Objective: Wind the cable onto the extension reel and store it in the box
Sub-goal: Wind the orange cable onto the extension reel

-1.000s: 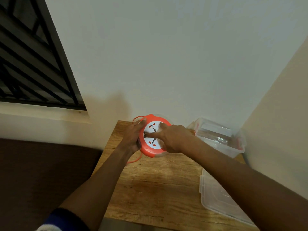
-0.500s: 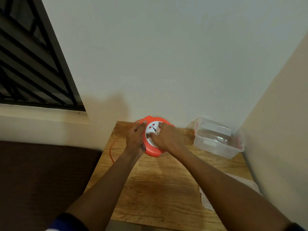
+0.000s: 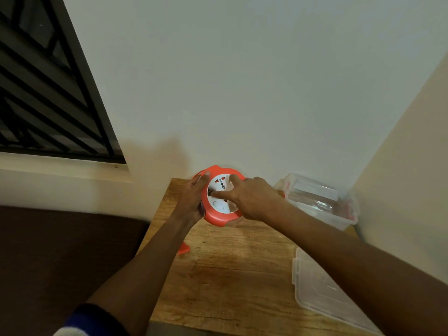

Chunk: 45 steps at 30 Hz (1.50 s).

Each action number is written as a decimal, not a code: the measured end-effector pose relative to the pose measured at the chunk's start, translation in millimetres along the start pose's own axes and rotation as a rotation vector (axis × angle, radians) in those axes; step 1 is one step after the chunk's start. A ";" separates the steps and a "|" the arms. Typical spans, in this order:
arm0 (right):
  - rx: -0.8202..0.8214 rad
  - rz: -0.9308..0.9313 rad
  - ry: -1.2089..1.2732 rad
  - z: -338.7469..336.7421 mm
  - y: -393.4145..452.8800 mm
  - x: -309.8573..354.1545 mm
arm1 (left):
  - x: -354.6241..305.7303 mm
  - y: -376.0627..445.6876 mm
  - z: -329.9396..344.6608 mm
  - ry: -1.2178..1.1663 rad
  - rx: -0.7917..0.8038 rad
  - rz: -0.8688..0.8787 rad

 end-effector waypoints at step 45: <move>-0.222 -0.319 -0.117 -1.4 2.1 -9.5 | -9.3 -6.0 5.0 -0.013 0.101 -0.034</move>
Point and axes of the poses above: each hand's wrist, its own y-axis towards the middle knuckle, its own z-axis out of the palm, x = y × z, the point moved 1 cm from there along y, towards the middle knuckle, and after that the axes turned 8 degrees about -y, right-handed, at the moved point
